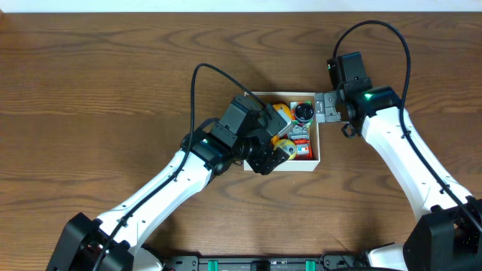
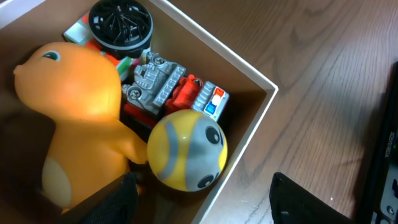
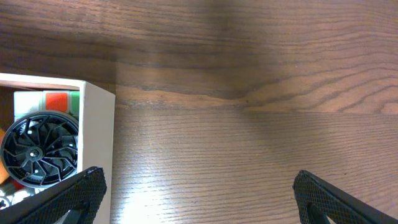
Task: Pack container
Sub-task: 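Carry the ball with the left gripper and lower it into the box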
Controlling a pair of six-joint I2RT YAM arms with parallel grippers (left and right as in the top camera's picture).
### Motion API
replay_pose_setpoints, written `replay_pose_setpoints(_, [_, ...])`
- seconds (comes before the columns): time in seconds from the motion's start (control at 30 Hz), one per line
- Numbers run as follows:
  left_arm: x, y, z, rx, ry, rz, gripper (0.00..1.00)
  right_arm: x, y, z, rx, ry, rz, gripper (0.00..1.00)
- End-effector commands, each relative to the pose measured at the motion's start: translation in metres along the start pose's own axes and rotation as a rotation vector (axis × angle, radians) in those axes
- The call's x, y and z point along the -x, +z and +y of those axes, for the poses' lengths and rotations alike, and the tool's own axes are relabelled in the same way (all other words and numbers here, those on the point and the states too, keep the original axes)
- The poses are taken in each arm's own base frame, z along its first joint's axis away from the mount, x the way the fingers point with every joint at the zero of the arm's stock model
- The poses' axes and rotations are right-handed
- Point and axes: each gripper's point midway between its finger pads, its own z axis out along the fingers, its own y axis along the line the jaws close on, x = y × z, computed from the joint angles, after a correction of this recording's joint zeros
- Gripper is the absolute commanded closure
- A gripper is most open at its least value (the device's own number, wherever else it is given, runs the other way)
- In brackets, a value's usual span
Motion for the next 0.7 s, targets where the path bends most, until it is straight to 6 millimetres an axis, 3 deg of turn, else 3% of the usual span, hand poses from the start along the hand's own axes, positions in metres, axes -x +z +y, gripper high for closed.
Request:
replay_pose_setpoints(0.0, [0.003,0.001,0.001,0.004,0.013,-0.009,0.3,0.009,-0.008,-0.004,-0.001,0.027,-0.031,0.01])
replay_pose_setpoints(0.17, [0.007,0.001,0.001,0.005,0.02,-0.025,0.22,0.009,-0.008,-0.004,-0.001,0.027,-0.031,0.01])
replay_pose_setpoints(0.4, [0.008,0.001,0.001,0.004,0.018,-0.028,0.23,0.009,-0.008,-0.004,-0.001,0.027,-0.031,0.01])
replay_pose_setpoints(0.47, [0.008,0.002,-0.001,0.001,0.021,-0.026,0.29,0.009,-0.008,-0.004,-0.001,0.027,-0.031,0.01])
replay_pose_setpoints(0.67, [0.013,0.006,-0.013,-0.019,0.055,-0.042,0.64,0.009,-0.008,-0.004,-0.001,0.027,-0.031,0.01])
